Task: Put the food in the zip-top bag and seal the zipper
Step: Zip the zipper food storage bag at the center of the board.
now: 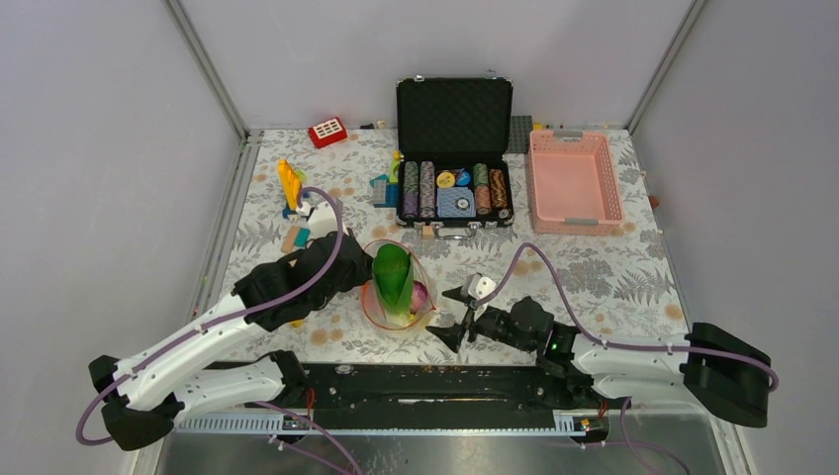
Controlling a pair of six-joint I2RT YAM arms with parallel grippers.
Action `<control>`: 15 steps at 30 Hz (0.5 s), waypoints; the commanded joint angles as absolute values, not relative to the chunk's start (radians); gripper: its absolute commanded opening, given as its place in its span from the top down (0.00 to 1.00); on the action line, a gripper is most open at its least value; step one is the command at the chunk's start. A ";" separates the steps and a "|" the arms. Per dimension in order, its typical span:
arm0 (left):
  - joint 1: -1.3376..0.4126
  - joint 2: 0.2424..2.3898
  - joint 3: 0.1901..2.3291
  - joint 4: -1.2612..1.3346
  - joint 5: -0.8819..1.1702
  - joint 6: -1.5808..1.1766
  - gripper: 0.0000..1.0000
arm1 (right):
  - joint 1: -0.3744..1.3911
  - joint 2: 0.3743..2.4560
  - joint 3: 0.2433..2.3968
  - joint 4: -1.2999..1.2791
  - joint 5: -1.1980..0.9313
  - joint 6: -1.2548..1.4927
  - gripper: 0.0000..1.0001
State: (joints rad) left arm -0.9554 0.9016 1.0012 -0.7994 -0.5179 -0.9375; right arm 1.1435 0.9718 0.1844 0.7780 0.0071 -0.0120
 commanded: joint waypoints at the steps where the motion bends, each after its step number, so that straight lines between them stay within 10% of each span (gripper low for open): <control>1: -0.948 0.875 0.985 -0.787 -0.549 -0.952 1.00 | 1.106 1.063 0.187 1.063 -0.054 -0.009 0.13; 15: -0.938 0.871 0.974 -0.789 -0.550 -0.959 1.00 | 1.039 1.251 0.208 1.246 -0.186 0.060 0.39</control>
